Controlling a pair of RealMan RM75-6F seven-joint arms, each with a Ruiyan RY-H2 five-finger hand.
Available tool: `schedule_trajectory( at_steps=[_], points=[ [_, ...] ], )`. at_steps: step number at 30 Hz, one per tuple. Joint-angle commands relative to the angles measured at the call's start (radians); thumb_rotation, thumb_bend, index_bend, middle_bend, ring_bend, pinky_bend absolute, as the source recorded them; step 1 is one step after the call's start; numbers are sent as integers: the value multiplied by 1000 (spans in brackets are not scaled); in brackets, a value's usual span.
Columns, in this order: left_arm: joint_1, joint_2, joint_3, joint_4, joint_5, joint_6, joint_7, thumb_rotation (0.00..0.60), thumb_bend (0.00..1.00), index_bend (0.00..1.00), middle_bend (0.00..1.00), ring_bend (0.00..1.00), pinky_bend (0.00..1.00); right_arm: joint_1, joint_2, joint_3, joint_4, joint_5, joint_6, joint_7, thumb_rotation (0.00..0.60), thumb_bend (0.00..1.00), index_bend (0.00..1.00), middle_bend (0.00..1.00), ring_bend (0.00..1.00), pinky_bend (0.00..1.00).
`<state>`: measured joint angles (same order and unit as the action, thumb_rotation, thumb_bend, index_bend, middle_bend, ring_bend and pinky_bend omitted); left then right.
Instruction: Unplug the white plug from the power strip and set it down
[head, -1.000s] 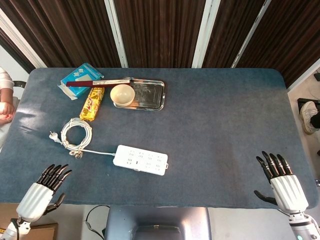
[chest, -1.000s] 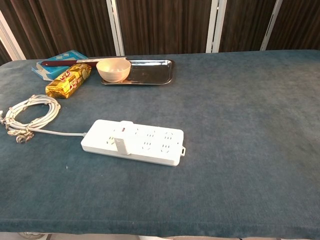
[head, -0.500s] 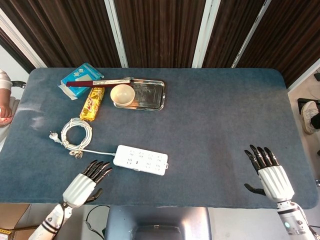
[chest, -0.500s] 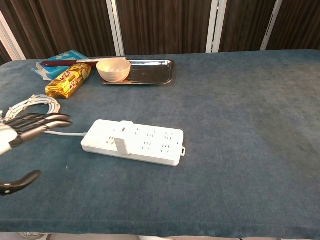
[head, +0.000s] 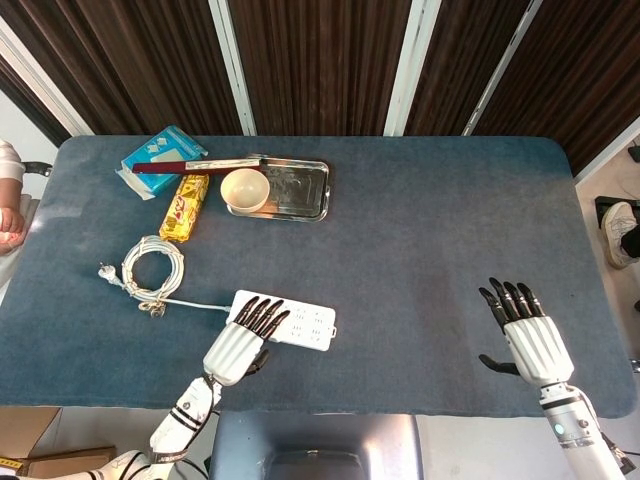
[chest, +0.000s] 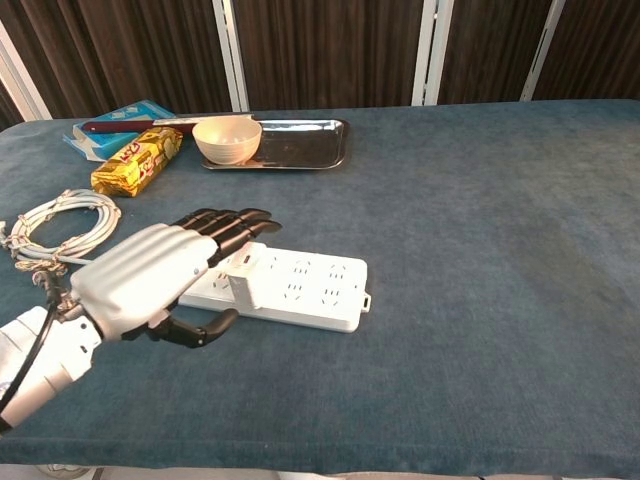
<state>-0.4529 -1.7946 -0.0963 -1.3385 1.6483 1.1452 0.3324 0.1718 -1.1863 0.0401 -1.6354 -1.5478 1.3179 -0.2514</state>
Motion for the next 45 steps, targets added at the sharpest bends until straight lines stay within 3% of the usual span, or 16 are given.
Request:
schedule_trajectory(
  at_steps=[1,12,38,40,45],
  points=[
    [-18,-35,-11,0,-30,-16,62,600,422,0,0,0,92,4,2,-4,-2,4,-8,3,600,251,0,0,0,0],
    [-43,-115,-47,51,-143,-33,153,600,421,0,0,0,170,6,12,-13,5,9,-4,23,600,252,0,0,0,0],
    [-77,-140,-27,103,-202,-19,162,600,420,0,0,6,205,7,18,-27,9,10,8,30,600,252,0,0,0,0],
    [-79,-141,-27,106,-202,-16,162,600,420,10,19,39,233,7,18,-28,9,9,8,30,600,252,0,0,0,0],
    [-82,-153,-30,136,-197,11,161,600,433,228,274,293,450,9,18,-32,8,5,7,25,600,252,0,0,0,0]
  ],
)
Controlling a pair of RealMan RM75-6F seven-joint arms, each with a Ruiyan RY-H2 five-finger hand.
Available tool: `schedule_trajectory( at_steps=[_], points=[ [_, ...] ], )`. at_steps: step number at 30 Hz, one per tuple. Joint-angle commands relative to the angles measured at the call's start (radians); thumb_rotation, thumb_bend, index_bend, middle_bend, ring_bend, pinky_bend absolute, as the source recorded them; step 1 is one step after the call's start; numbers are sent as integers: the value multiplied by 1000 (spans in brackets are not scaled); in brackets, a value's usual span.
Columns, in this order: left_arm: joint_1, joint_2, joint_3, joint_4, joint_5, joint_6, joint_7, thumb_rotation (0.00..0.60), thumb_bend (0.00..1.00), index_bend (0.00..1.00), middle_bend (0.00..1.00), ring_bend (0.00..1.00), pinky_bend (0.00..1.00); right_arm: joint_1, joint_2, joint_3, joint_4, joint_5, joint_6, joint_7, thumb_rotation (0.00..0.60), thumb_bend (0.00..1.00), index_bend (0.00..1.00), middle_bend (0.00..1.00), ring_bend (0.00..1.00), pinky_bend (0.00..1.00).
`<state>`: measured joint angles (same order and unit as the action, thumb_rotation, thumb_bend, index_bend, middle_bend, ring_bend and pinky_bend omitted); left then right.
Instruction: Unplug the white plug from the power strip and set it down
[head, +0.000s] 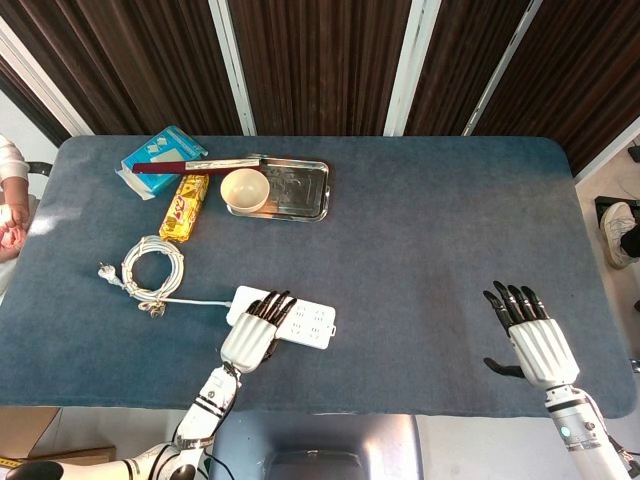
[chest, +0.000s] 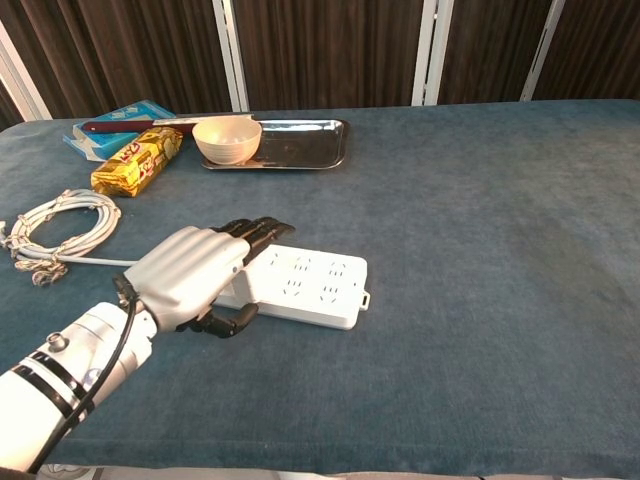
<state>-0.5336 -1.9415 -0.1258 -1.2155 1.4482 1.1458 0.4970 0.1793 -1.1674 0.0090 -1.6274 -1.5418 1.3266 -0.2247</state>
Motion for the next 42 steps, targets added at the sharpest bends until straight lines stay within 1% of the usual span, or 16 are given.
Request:
schedule_trajectory(
  at_steps=[1,3,7,12,16,20,23,27,28,30,32,34,35,38,42],
  points=[
    [-2,-9,0,18,4,14,-8,600,437,247,297,315,470,3,-2,-2,0,-3,-5,-3,600,252,0,0,0,0],
    [-3,-15,4,29,15,28,-25,600,450,302,360,372,518,10,-5,-5,-1,-7,-14,-9,600,252,0,0,0,0],
    [-6,-25,12,45,34,48,-51,600,456,364,431,428,566,28,-15,-8,-10,-24,-33,-28,600,252,0,0,0,0],
    [-7,-25,20,40,37,53,-55,600,470,398,468,442,579,69,-33,-8,-38,-46,-82,-92,600,252,0,0,0,0],
    [-6,-23,23,34,33,55,-50,600,492,406,477,447,582,106,-65,5,-45,-44,-126,-152,600,252,0,0,0,0],
    [-4,-20,31,36,42,67,-40,600,528,427,498,464,597,155,-114,19,-31,-31,-190,-198,600,252,0,0,0,0],
    [-1,-22,43,47,56,81,-43,600,543,443,515,476,609,194,-168,27,-6,-34,-232,-230,600,252,0,0,0,0],
    [6,-27,65,71,87,109,-54,600,544,446,520,480,611,247,-266,32,65,-67,-264,-247,600,259,0,0,0,0],
    [7,-29,68,75,93,115,-57,600,544,446,520,480,611,259,-285,32,78,-70,-277,-247,600,287,0,0,0,0],
    [8,-33,72,82,105,129,-64,600,543,446,520,480,611,289,-326,31,101,-72,-313,-253,600,373,0,0,0,0],
    [8,-35,72,83,112,137,-66,600,544,446,520,480,611,323,-367,33,128,-83,-345,-262,600,504,5,15,0,0],
    [8,-34,71,80,116,142,-66,600,545,446,520,480,611,352,-399,34,149,-92,-373,-268,600,619,34,46,0,0],
    [8,-32,71,77,118,144,-65,600,545,446,520,480,611,366,-414,36,158,-94,-385,-271,600,660,54,61,0,0],
    [12,-25,74,69,123,152,-69,600,544,446,520,479,611,408,-458,45,182,-92,-425,-288,600,727,103,100,0,0],
    [18,-20,82,66,128,156,-83,600,541,446,520,480,611,444,-497,49,197,-74,-466,-293,600,768,118,112,0,0]
  ],
)
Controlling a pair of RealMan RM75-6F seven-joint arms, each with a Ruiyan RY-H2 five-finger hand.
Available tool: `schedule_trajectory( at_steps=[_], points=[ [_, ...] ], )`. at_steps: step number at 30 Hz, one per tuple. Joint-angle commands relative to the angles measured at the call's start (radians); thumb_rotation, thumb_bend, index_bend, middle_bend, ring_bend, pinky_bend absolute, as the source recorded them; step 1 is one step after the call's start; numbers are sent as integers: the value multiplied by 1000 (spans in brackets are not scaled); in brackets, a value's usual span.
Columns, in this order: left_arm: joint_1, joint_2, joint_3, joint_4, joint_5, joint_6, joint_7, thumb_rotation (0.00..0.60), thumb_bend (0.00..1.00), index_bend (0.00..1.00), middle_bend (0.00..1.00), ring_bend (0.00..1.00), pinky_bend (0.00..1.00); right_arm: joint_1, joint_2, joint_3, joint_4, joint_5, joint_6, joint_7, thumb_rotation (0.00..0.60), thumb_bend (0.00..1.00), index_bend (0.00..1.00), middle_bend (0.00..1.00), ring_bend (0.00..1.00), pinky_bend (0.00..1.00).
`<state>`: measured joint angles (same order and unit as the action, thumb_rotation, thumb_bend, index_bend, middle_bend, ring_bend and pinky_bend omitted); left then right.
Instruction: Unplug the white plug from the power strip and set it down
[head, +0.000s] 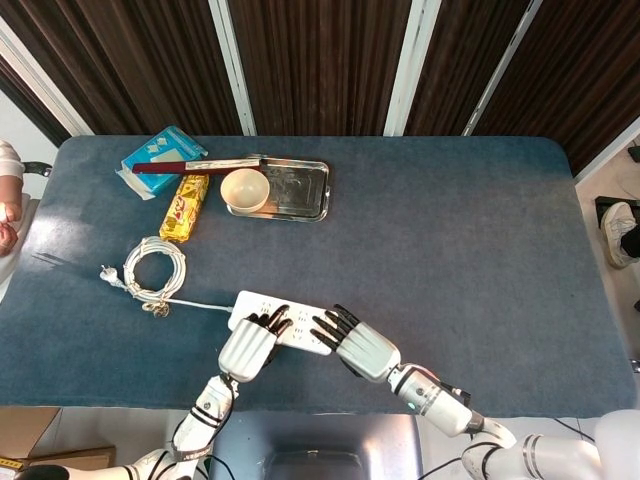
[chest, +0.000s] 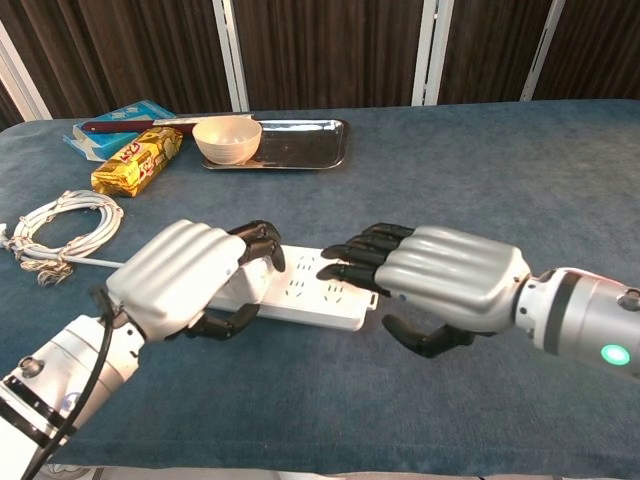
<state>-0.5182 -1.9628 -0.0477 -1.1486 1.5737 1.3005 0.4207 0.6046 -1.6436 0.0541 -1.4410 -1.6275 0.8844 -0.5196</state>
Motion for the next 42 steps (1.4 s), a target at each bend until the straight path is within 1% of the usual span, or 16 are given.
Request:
schedule_trajectory(
  at_steps=[1,7,13,22,27,29,32,35,39,42],
  points=[
    [4,2,7,-1,3,1,-10,600,541,446,520,480,611,26,-28,4,15,17,-33,7,600,774,120,113,0,0],
    [7,0,18,2,18,5,-11,600,541,446,521,479,610,51,-57,-4,40,55,-71,2,600,820,146,134,0,0],
    [12,-2,30,4,25,2,-11,600,548,448,523,480,610,70,-49,-12,30,111,-118,-34,600,908,216,188,18,8],
    [9,-17,37,50,66,33,0,600,550,463,535,485,612,84,-39,-22,1,170,-130,-93,600,913,218,188,18,10],
    [-2,-6,15,42,115,105,10,600,549,463,534,485,610,85,-36,-24,-17,198,-115,-116,600,914,217,188,18,10],
    [-4,14,7,10,126,124,9,600,549,463,532,485,609,84,-30,-21,-27,200,-101,-112,600,913,211,188,18,9],
    [-1,68,2,-68,136,141,10,600,541,462,527,484,605,77,-9,-14,-54,188,-57,-98,600,913,175,188,18,8],
    [19,142,16,-160,124,138,-4,600,533,457,525,483,599,63,37,-8,-107,155,8,-73,600,913,144,188,18,1],
    [60,253,54,-260,79,113,-49,600,523,440,509,474,587,35,135,-5,-198,103,102,-40,600,886,121,187,9,0],
    [91,309,72,-280,49,110,-98,600,515,429,500,467,574,7,216,-18,-260,67,163,-36,600,850,97,180,0,0]
  ],
)
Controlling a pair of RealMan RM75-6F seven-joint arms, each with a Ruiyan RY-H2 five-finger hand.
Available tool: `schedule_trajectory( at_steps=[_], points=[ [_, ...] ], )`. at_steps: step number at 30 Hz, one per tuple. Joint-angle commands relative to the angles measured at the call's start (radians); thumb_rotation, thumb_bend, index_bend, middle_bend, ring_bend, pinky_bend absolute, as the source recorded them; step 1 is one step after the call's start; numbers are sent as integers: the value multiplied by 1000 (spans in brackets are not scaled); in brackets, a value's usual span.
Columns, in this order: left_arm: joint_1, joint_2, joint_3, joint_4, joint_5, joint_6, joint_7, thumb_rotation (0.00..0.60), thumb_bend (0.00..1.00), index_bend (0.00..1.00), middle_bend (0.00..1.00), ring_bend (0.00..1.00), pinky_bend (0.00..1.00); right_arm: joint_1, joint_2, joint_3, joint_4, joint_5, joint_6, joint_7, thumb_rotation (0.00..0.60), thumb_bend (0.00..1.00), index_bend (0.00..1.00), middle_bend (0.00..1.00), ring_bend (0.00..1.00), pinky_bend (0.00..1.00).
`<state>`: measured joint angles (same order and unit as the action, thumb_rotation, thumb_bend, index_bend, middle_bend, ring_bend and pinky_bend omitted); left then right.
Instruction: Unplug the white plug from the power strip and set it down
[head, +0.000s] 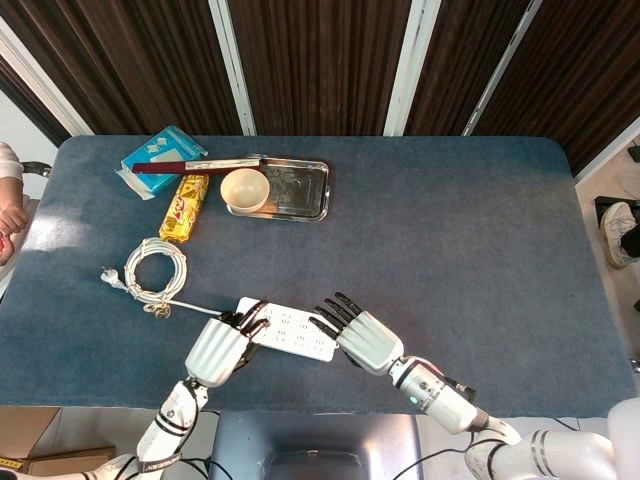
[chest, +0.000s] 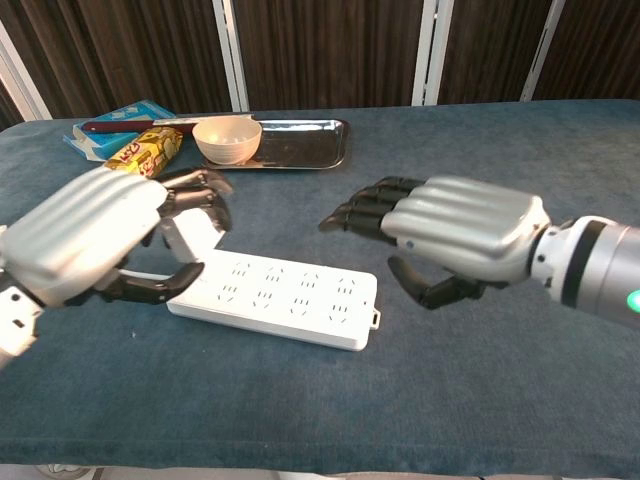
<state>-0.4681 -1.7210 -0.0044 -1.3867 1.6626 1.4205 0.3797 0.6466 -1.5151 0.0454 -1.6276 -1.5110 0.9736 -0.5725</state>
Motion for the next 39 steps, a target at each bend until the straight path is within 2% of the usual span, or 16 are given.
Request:
schedule_trajectory(
  at_steps=[1,6,10,14,18,21,25,28,32,34,36,39],
  points=[
    [50,78,34,-41,-51,-12,-78,600,514,427,497,466,566,-45,112,-16,-90,-63,92,21,600,840,90,175,0,0],
    [90,85,55,63,-99,-39,-163,600,460,413,482,449,432,-107,229,-62,-154,-130,189,66,600,794,61,155,0,0],
    [111,72,58,133,-137,-73,-247,600,441,355,423,364,277,-145,294,-98,-169,-183,242,85,600,770,54,150,0,0],
    [126,54,62,217,-147,-89,-293,600,436,223,266,228,206,-173,336,-116,-172,-212,272,87,600,753,42,143,0,0],
    [141,66,63,226,-154,-96,-336,600,419,54,106,97,172,-188,365,-112,-181,-199,275,91,600,724,28,137,0,0],
    [157,88,67,211,-174,-114,-355,600,406,0,18,38,155,-198,383,-107,-189,-186,273,83,600,695,14,133,0,0],
    [175,141,72,186,-180,-112,-358,600,404,0,0,3,137,-227,412,-117,-194,-178,287,70,600,662,0,101,0,0],
    [191,234,86,103,-176,-100,-329,600,401,0,0,0,119,-274,446,-128,-208,-141,320,53,600,597,0,57,0,0],
    [229,368,98,-43,-130,0,-295,600,404,0,0,0,101,-359,475,-143,-218,-73,388,60,600,473,0,6,0,0],
    [266,428,114,-93,-69,97,-332,600,411,0,0,0,101,-423,470,-155,-184,-54,457,109,600,444,0,0,0,0],
    [308,464,136,-99,-23,177,-357,600,421,0,0,0,99,-485,450,-159,-128,-44,533,187,600,431,0,0,0,0],
    [348,509,169,-106,-17,189,-339,600,441,0,0,0,90,-550,416,-146,-33,-25,614,321,600,406,0,0,0,0]
  ],
)
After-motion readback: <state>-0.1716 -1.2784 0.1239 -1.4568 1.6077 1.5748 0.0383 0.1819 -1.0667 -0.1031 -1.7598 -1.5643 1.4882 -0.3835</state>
